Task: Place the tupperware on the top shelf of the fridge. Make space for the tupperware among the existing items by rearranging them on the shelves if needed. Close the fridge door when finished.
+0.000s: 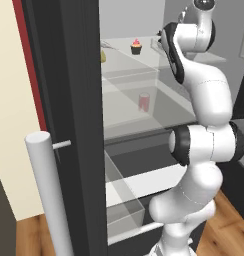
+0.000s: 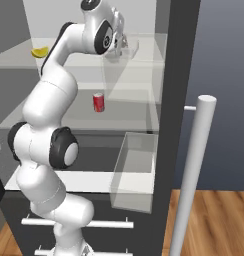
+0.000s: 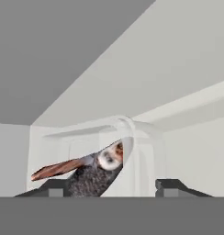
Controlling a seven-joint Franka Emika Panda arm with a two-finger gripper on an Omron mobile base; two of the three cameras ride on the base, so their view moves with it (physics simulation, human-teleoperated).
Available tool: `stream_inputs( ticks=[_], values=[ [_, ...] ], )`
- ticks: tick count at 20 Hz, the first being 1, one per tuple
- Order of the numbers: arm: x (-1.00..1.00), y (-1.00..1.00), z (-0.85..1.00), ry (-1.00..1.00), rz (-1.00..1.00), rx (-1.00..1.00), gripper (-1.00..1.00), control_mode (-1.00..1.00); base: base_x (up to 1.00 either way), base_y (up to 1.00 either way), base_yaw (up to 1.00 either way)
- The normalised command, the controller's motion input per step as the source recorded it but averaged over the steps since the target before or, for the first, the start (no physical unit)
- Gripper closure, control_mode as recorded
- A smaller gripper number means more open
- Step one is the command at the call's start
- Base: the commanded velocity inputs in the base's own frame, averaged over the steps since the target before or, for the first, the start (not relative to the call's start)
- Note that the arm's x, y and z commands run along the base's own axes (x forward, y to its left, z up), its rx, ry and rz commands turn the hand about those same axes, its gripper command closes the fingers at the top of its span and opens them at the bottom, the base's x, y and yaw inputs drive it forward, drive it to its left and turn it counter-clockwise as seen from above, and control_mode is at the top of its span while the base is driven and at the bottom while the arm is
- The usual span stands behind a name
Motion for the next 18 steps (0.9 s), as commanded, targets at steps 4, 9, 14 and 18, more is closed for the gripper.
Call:
stream_inputs(
  ticks=[4, 9, 14, 18],
  values=[
    [-0.5, 0.03, -0.19, -0.33, 0.02, -0.04, -1.0, -1.0, 0.0, 0.0, 0.0],
    [-1.0, 0.01, -0.03, 0.01, 0.07, -0.1, -1.0, -1.0, 0.0, 0.0, 0.0],
    [-1.0, 0.2, -0.08, 0.02, 0.35, -0.23, -1.0, -1.0, 0.0, 0.0, 0.0],
    [-1.0, 0.54, -0.14, 0.04, 0.64, -0.43, -1.0, -1.0, 0.0, 0.0, 0.0]
  ],
)
